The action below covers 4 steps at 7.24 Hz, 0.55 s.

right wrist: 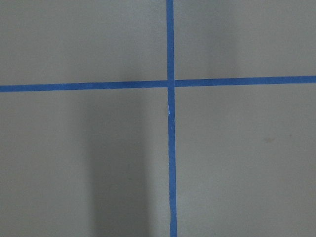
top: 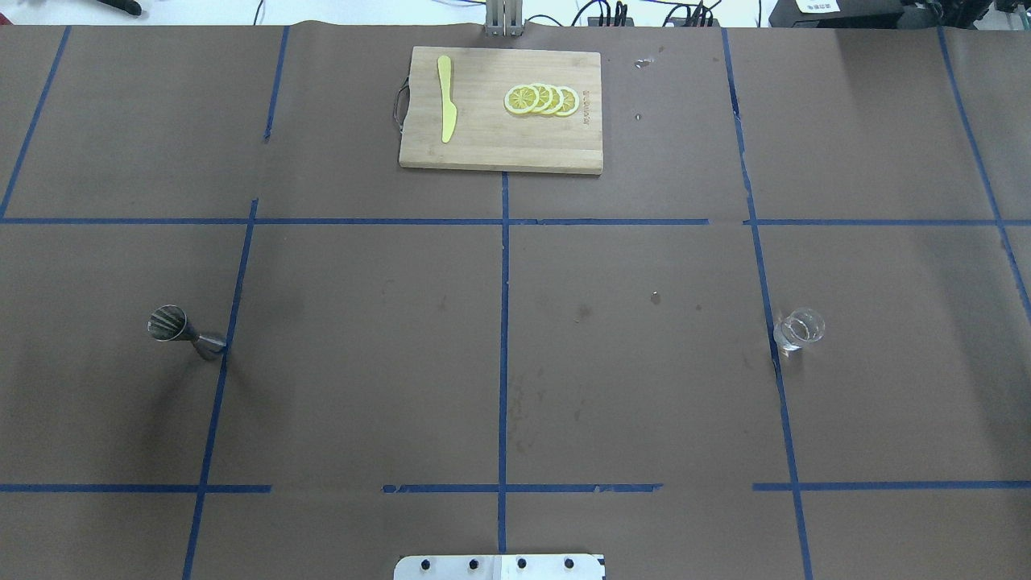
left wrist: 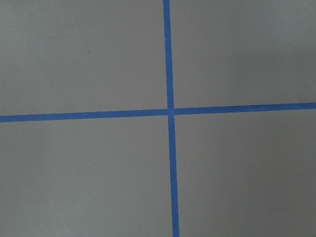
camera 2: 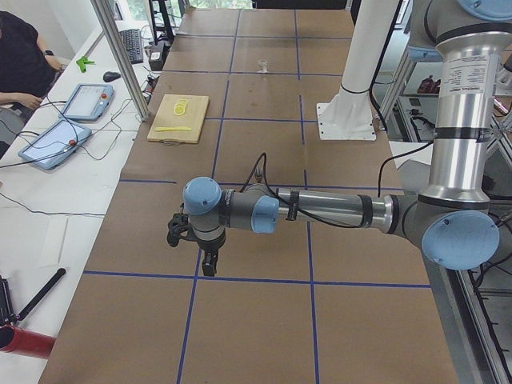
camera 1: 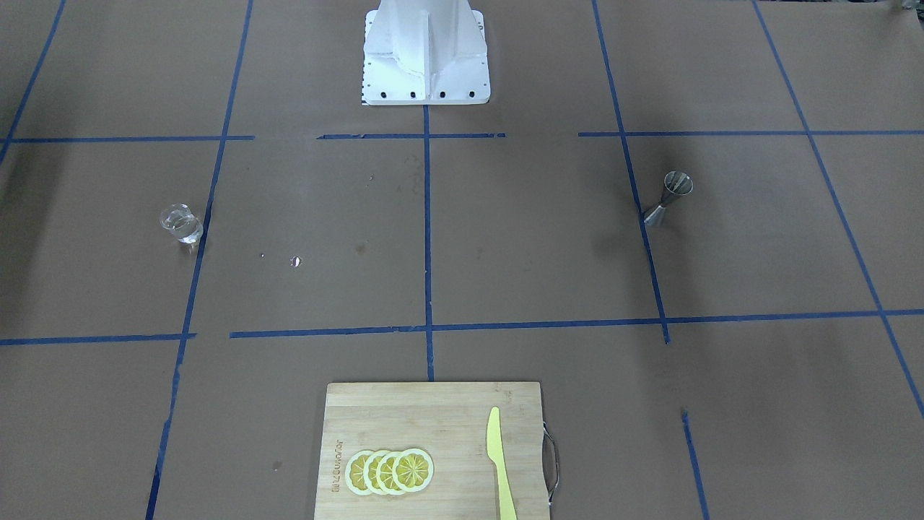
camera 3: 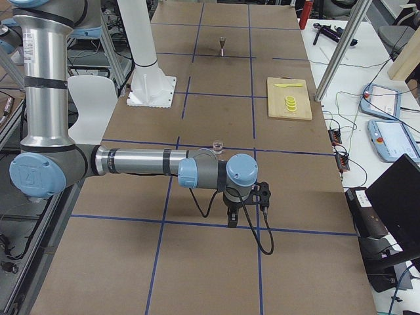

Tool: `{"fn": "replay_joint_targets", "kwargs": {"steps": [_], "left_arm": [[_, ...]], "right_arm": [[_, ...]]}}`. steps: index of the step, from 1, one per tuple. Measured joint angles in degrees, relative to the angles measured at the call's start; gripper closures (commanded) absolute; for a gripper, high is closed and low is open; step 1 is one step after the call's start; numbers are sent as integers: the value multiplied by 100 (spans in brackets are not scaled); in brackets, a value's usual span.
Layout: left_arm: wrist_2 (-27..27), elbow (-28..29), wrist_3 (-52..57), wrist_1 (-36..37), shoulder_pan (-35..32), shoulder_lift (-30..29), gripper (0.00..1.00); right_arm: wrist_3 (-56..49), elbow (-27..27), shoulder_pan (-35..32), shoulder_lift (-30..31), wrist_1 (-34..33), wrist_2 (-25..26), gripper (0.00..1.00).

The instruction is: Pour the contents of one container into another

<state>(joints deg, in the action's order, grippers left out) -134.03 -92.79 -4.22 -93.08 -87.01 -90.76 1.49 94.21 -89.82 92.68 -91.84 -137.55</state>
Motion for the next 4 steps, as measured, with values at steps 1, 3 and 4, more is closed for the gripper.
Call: {"fn": "replay_joint_targets", "kwargs": {"steps": [1, 3, 4], "left_arm": [[0, -12, 0, 0, 0, -7, 0], [-6, -121, -1, -124, 9, -68, 0], [5, -163, -16, -354, 20, -184, 0]], "right_arm": [[2, 8, 0, -9, 0, -4, 0], [8, 26, 0, -20, 0, -29, 0], [11, 34, 1, -28, 2, -35, 0]]}}
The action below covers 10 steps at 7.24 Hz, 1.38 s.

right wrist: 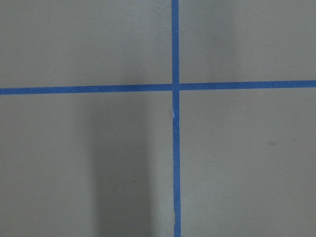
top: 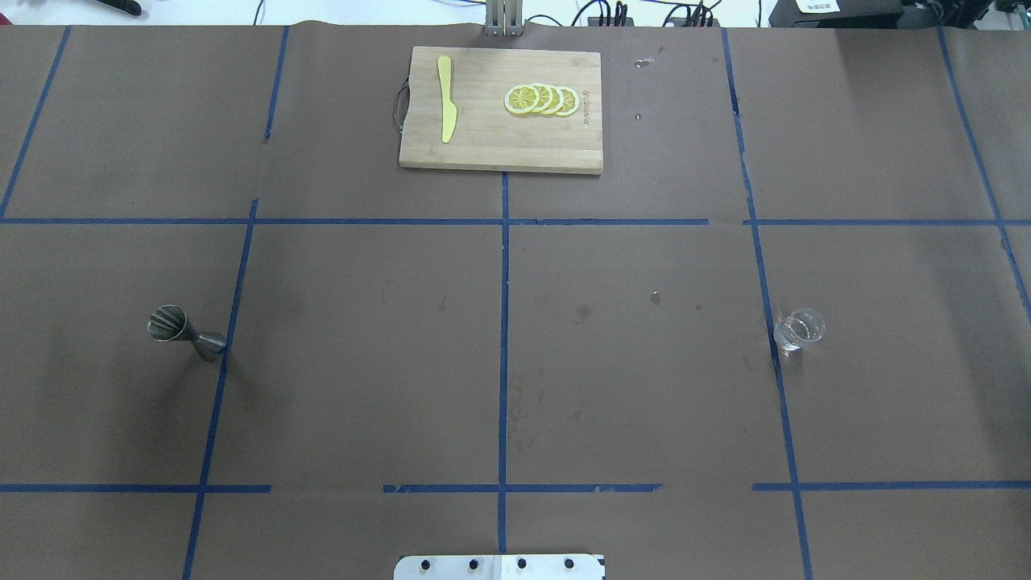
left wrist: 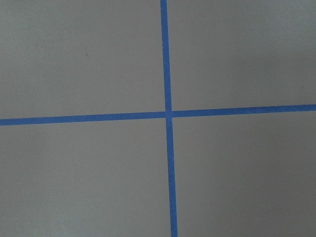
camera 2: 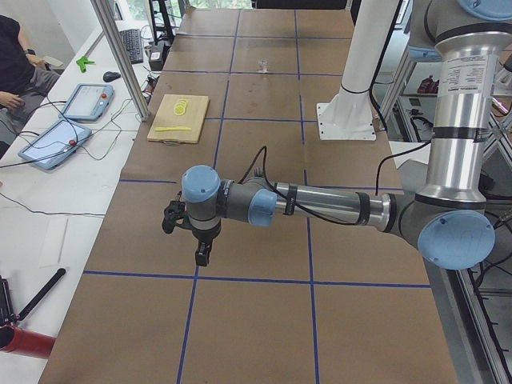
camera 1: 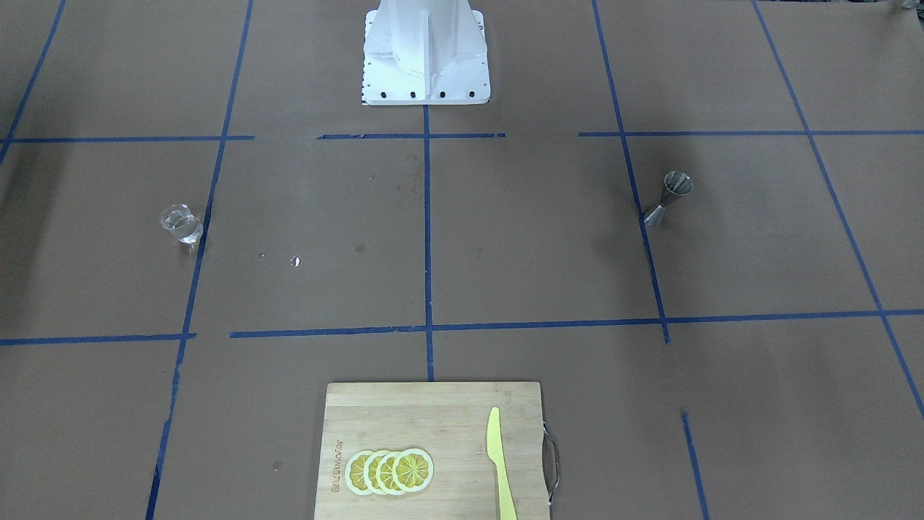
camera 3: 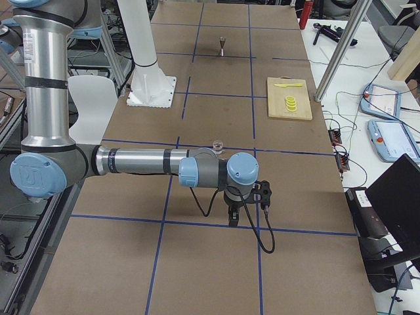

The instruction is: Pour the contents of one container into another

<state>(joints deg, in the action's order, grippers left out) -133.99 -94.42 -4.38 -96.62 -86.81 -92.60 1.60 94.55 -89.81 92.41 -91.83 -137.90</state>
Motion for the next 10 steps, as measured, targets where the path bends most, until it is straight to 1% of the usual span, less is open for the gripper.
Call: {"fn": "replay_joint_targets", "kwargs": {"steps": [2, 3, 4, 6, 7, 8, 10], "left_arm": [[45, -63, -51, -370, 67, -432, 0], [74, -137, -140, -444, 162, -539, 0], [115, -282, -282, -470, 299, -583, 0], [141, -842, -729, -469, 500, -557, 0], [166, -1251, -1222, -478, 737, -420, 0], [354, -1778, -2014, -482, 1192, -196, 0], [1117, -2762, -3897, -479, 2455, 254, 0]], "right_arm": [[-1, 99, 6, -52, 11, 15, 0], [-10, 215, 10, -58, 18, 42, 0], [-14, 264, 18, -47, 38, 61, 0], [9, 263, 30, -22, 107, 44, 0], [33, 264, 32, -19, 124, 33, 0], [78, 279, 34, -17, 133, 27, 0], [207, 316, 38, -26, 137, 2, 0]]}}
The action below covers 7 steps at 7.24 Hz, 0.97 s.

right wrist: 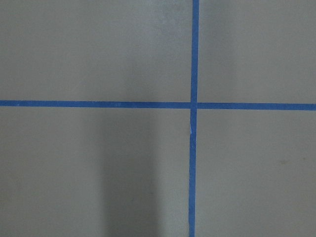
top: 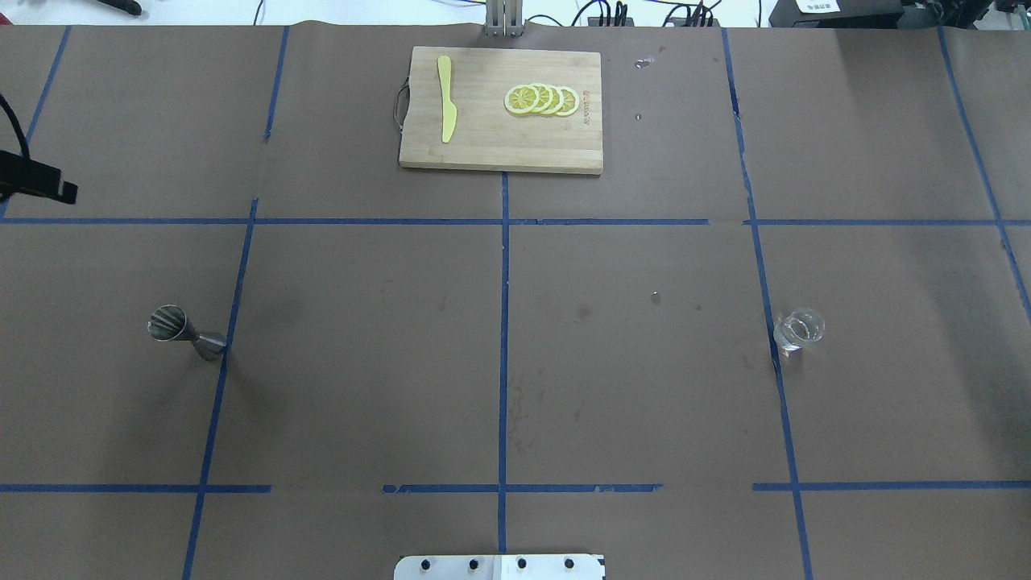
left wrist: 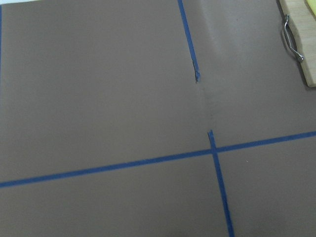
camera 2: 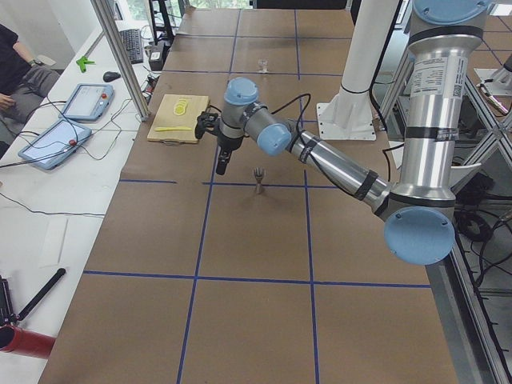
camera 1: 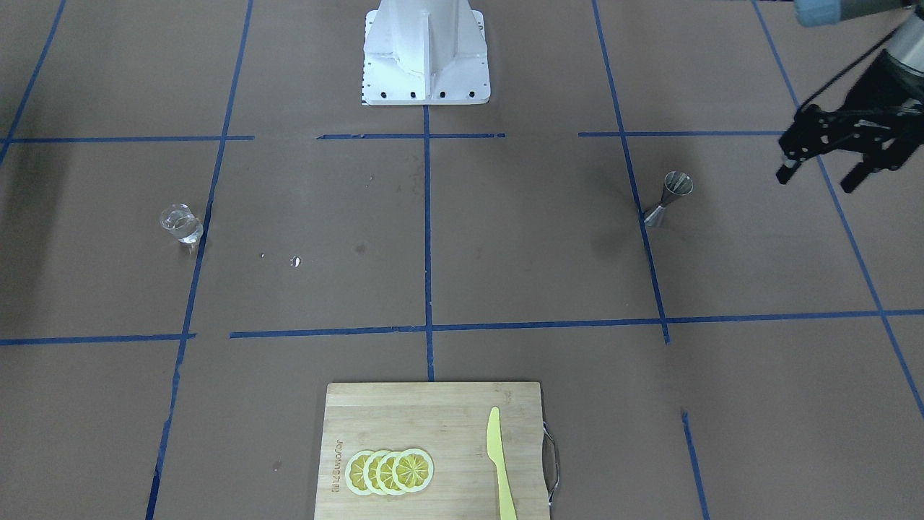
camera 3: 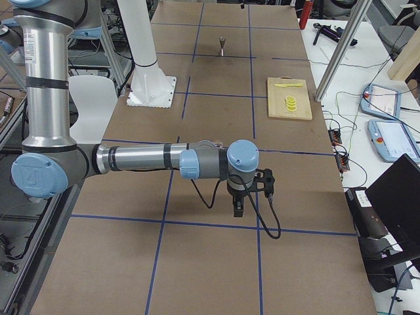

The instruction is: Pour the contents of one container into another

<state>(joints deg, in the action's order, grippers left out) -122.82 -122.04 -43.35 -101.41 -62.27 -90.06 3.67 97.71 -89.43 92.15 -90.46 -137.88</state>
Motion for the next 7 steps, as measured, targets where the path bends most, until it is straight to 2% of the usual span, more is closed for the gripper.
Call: {"fn": "replay_joint_targets", "kwargs": {"steps": [3, 5, 7], "left_arm": [[1435, -1108, -2856, 1, 1979, 433, 0], [3029, -1301, -4296, 23, 3507, 618, 0], [4397, -1308, -4996, 28, 4525, 963, 0]], "right_arm": [[34, 31, 63, -89, -33, -31, 0], [29, 32, 137, -142, -34, -29, 0], [30, 76, 150, -143, -21, -30, 0]]}}
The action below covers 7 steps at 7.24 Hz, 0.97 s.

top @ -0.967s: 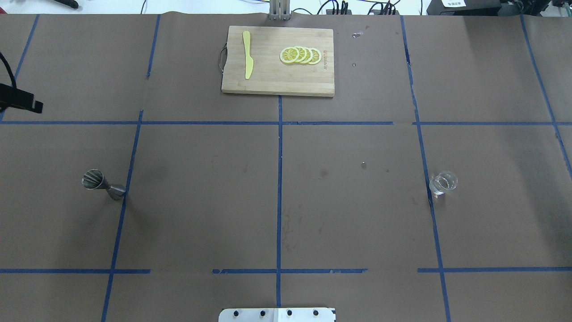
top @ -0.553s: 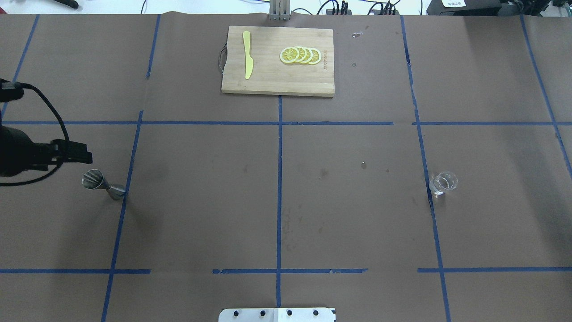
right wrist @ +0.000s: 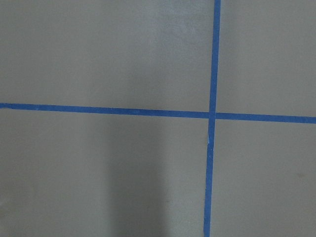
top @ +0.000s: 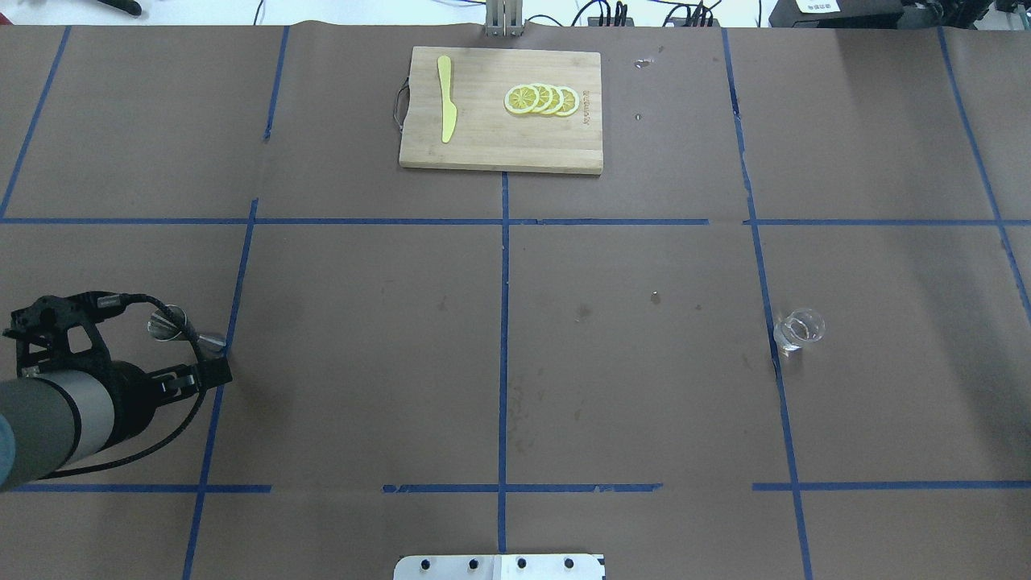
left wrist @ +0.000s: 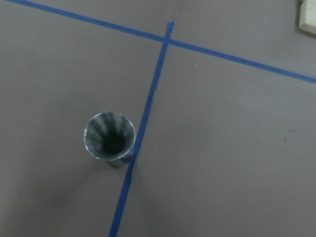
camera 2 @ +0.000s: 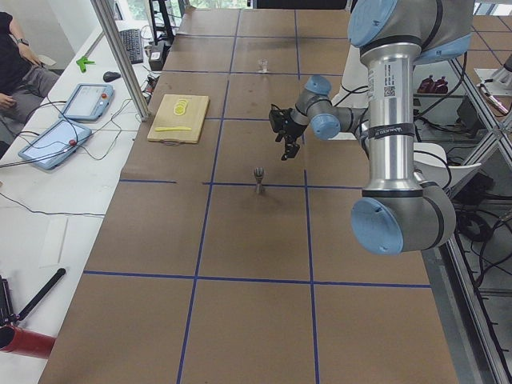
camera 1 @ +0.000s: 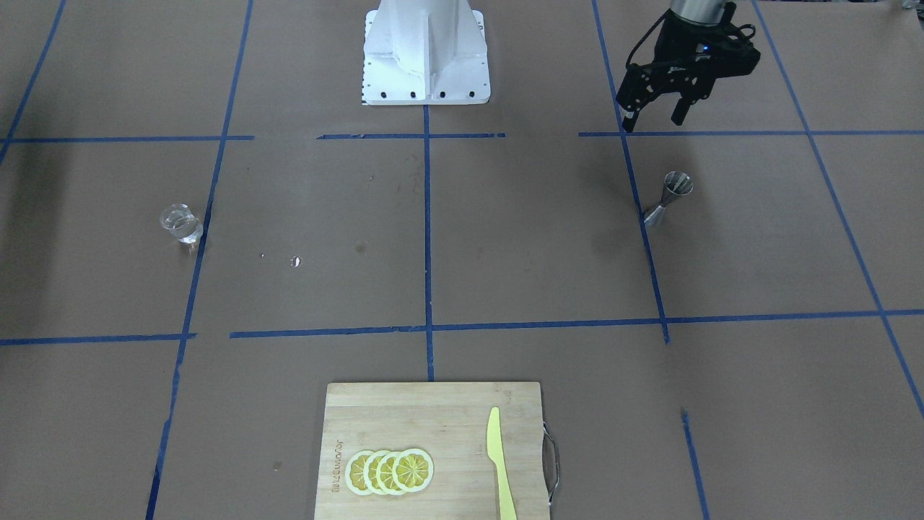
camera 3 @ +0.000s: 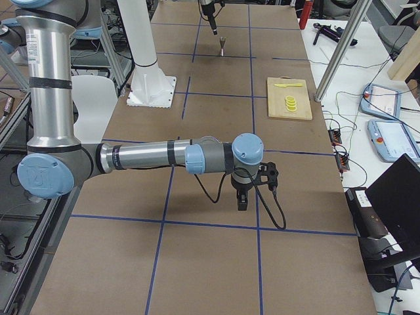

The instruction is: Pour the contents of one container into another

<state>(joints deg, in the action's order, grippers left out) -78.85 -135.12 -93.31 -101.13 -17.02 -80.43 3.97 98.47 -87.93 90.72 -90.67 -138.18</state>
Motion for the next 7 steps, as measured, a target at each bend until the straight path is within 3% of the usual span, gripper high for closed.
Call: {"fn": "replay_joint_targets", "kwargs": {"steps": [4, 7], "left_arm": [[1571, 188, -746, -33, 1014, 422, 2], [3143, 1065, -1283, -634, 1332, 489, 2]], "right_arm": [[7, 103, 4, 29, -1, -148, 0], [195, 272, 8, 49, -16, -118, 0]]}}
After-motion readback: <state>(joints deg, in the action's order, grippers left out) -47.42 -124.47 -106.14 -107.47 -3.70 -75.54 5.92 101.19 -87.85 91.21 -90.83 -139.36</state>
